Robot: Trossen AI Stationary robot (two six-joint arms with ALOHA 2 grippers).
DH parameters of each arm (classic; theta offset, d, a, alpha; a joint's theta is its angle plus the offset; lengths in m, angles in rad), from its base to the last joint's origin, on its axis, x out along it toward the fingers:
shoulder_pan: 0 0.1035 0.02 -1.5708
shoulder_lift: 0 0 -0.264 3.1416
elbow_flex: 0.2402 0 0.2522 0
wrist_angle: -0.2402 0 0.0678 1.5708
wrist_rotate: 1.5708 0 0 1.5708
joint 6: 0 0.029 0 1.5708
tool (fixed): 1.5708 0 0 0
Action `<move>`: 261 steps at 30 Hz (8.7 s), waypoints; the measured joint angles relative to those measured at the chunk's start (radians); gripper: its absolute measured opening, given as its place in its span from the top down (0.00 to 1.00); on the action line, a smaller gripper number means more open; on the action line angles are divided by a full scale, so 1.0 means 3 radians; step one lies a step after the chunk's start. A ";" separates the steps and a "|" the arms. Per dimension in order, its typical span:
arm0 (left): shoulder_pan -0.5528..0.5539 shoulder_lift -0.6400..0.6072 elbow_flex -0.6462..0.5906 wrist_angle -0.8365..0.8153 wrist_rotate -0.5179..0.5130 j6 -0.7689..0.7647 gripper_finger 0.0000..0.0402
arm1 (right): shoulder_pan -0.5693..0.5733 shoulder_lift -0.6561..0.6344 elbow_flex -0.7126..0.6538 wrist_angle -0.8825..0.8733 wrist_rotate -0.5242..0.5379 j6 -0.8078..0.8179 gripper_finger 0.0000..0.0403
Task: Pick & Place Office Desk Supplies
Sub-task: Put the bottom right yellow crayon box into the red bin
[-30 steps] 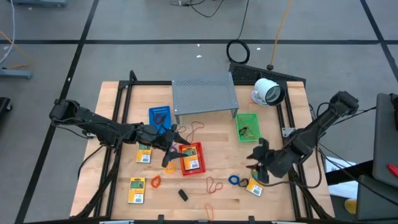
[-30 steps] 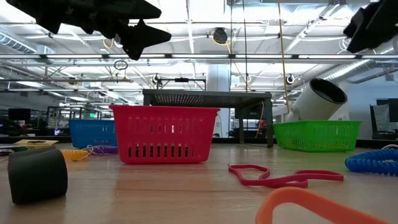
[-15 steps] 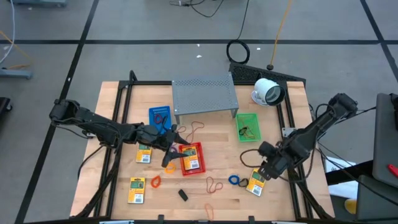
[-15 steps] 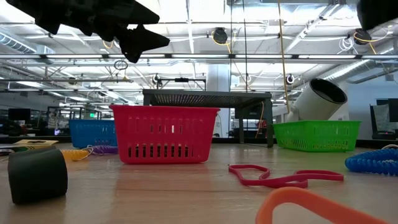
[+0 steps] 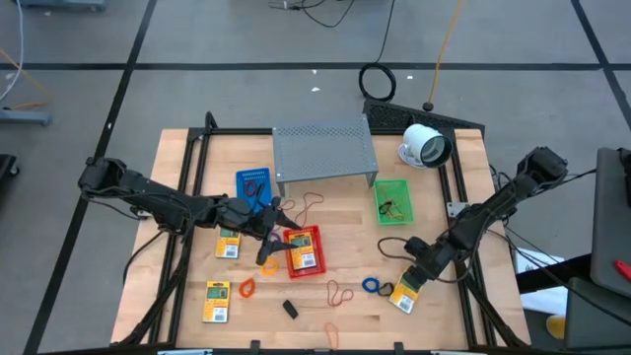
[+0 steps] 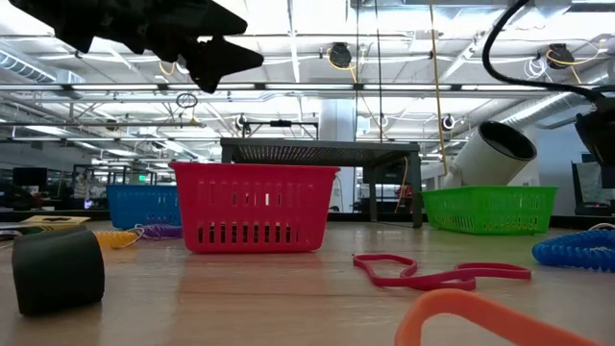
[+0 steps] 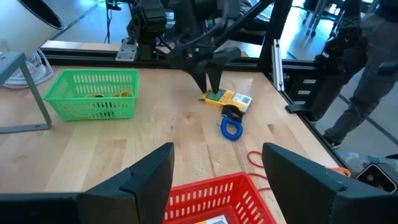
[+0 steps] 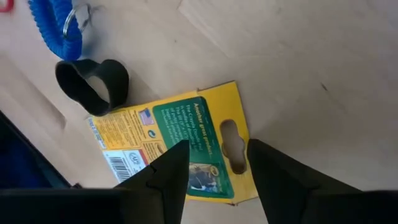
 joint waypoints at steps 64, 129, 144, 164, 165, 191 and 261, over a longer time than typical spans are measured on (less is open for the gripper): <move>-0.0001 0.0000 0.0000 -0.0019 -0.0008 -0.0012 0.36 | -0.0018 -0.0216 -0.0060 0.0348 0.0109 -0.0585 0.97; -0.0001 0.0000 -0.0001 -0.0131 -0.0008 -0.0011 0.36 | -0.0004 0.0065 -0.0795 0.2108 0.0091 0.0305 0.67; -0.0004 0.0000 0.0000 -0.0131 -0.0005 -0.0031 0.36 | 0.0081 0.0134 -0.0781 0.2091 0.0078 0.0383 0.98; 0.0000 0.0000 0.0000 -0.0122 -0.0006 -0.0028 0.36 | 0.0058 -0.0130 -0.0800 0.2141 -0.0292 0.0463 1.00; 0.0000 0.0000 0.0000 -0.0122 -0.0006 -0.0022 0.36 | 0.0047 -0.0159 -0.0800 0.2142 -0.0311 0.0472 1.00; 0.0000 0.0000 0.0000 -0.0073 -0.0008 -0.0129 0.36 | -0.0556 -0.0947 0.0735 0.0263 0.0691 -0.2698 1.00; 0.0057 0.1015 0.1995 -0.1413 -0.0498 -0.0058 0.36 | -0.1410 0.0063 0.1085 0.1796 0.0804 -0.4770 1.00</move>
